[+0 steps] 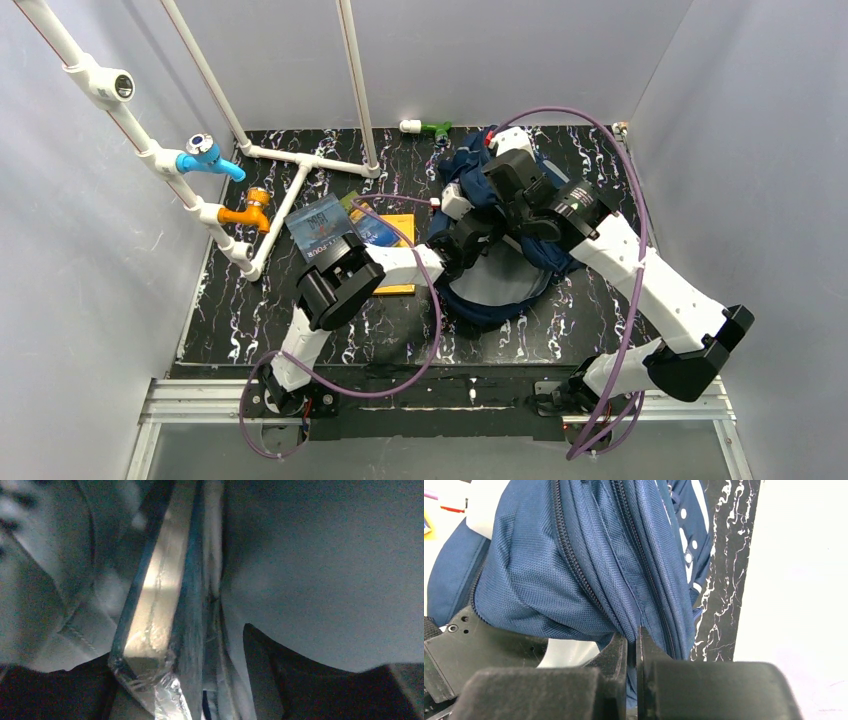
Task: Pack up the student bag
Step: Place the book in the student bag.
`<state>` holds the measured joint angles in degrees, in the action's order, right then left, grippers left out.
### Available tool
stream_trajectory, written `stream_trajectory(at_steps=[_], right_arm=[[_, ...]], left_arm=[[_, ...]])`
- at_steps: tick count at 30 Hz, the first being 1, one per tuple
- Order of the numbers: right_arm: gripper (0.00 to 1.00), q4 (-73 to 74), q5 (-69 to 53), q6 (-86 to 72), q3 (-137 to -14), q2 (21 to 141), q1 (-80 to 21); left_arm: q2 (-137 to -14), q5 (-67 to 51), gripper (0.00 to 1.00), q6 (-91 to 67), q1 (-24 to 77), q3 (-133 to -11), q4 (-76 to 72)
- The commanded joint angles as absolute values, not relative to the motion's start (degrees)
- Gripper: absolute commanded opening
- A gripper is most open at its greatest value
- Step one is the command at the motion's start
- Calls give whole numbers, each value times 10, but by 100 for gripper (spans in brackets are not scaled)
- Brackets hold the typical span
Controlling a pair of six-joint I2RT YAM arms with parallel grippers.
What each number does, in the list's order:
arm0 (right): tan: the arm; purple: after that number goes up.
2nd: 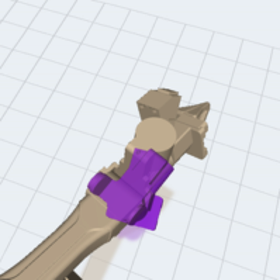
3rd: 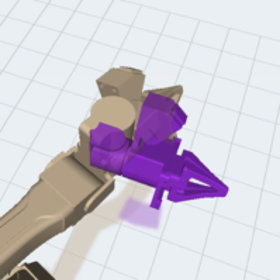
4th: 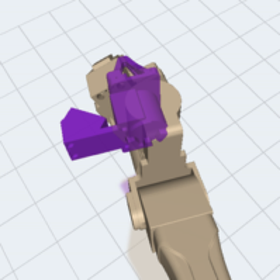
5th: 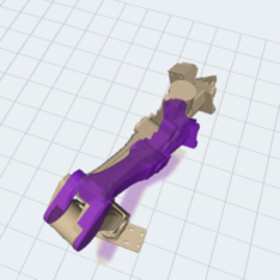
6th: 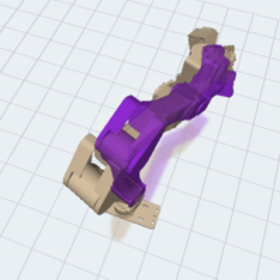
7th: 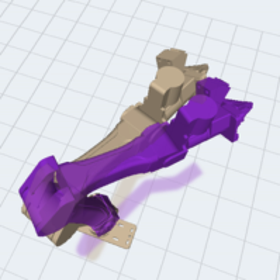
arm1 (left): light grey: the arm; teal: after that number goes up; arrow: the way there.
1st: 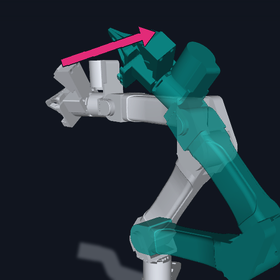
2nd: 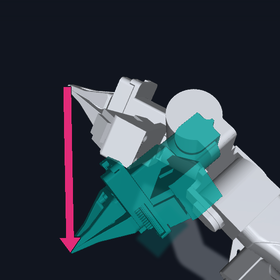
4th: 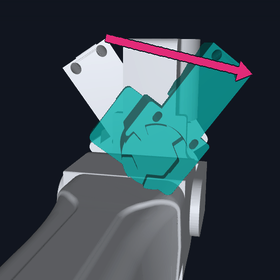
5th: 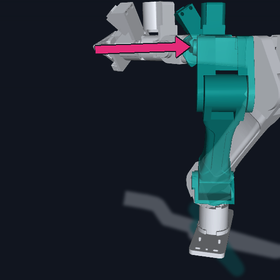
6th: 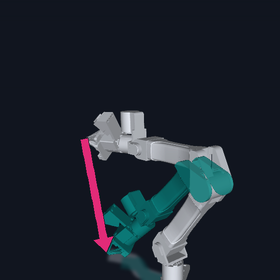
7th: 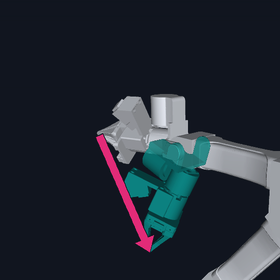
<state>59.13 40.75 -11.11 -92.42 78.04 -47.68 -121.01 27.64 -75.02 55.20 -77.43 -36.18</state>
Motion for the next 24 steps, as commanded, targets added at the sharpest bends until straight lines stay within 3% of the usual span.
stream_trajectory(at_steps=[1, 7, 12, 24], right_arm=[[1, 544, 477, -106, -934, 736, -477], [1, 532, 473, -92, -909, 732, -443], [1, 524, 452, -84, -899, 734, -405], [1, 526, 431, -74, -920, 753, -383]], left_arm=[[-1168, 287, 62, -747, 547, -754, -386], [-1123, 258, 97, -745, 551, -719, -376], [-1090, 226, 98, -775, 563, -698, -352], [-1023, 136, 98, -883, 578, -728, -109]])
